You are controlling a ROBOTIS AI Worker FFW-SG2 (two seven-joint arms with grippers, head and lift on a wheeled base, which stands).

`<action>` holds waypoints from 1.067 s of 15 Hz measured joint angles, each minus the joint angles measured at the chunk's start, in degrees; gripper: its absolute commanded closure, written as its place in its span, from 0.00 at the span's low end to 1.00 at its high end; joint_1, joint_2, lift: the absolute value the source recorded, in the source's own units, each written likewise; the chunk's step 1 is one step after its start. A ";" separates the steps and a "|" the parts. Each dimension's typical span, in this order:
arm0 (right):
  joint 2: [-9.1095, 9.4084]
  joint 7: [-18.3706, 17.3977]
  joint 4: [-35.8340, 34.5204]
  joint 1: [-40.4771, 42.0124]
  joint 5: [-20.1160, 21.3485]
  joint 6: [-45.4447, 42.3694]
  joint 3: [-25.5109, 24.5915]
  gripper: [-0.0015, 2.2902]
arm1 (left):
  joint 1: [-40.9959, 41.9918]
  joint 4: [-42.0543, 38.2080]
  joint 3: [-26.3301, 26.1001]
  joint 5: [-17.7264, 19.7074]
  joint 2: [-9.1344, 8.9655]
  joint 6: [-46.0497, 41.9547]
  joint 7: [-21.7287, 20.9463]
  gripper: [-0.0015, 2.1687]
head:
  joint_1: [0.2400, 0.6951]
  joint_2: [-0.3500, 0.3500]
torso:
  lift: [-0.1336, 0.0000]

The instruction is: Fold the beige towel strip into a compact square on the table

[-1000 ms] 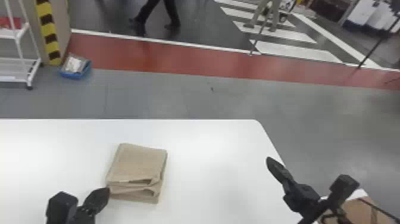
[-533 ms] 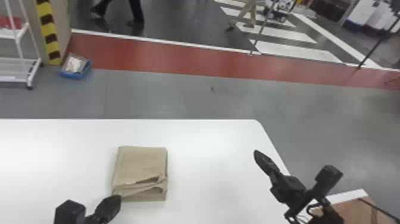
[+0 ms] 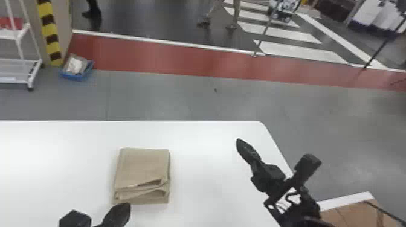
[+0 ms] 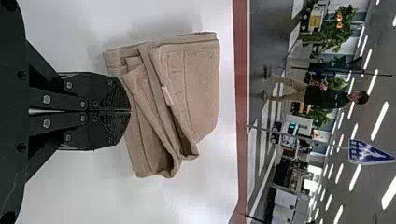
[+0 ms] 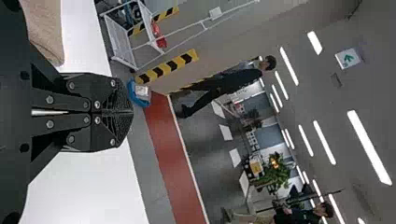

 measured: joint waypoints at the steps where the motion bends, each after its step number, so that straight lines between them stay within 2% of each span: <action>1: 0.00 -0.18 1.49 -0.52 1.21 -3.29 2.55 0.87 | 0.69 -1.30 0.48 0.00 0.17 0.05 -0.07 0.82 | 1.00 0.00 | 1.00; 2: 0.00 -0.87 3.79 -1.17 2.94 -8.01 5.90 0.87 | 1.68 -2.72 1.58 0.00 0.36 0.05 -0.21 0.82 | 1.00 0.01 | 1.00; 3: 0.00 -1.92 6.68 -1.95 4.76 -12.94 9.37 0.87 | 2.74 -4.04 3.15 0.02 0.61 -0.06 -0.52 0.82 | 1.00 0.06 | 1.00; 4: 0.00 -2.81 10.16 -2.89 6.51 -17.67 12.54 0.87 | 3.76 -5.11 4.89 0.17 0.84 -0.38 -0.84 0.82 | 1.00 0.17 | 1.00; 5: 0.00 -3.26 13.72 -3.90 7.90 -21.57 14.83 0.87 | 4.62 -5.85 6.31 0.31 1.05 -0.89 -1.01 0.82 | 1.00 0.22 | 1.00; 9: 0.00 -3.36 29.72 -8.90 11.85 -33.69 20.42 0.87 | 6.60 -7.41 9.47 2.38 2.56 -3.65 -1.47 0.82 | 1.00 0.39 | 1.00; 12: 0.00 -1.86 35.21 -10.86 13.51 -35.91 20.81 0.87 | 6.77 -7.53 9.54 2.72 2.78 -4.08 -2.04 0.82 | 1.00 0.41 | 1.00; 16: 0.00 3.28 36.00 -12.25 14.54 -27.70 21.61 0.87 | 6.83 -7.65 8.52 2.42 2.73 -4.32 -1.62 0.82 | 1.00 0.44 | 1.00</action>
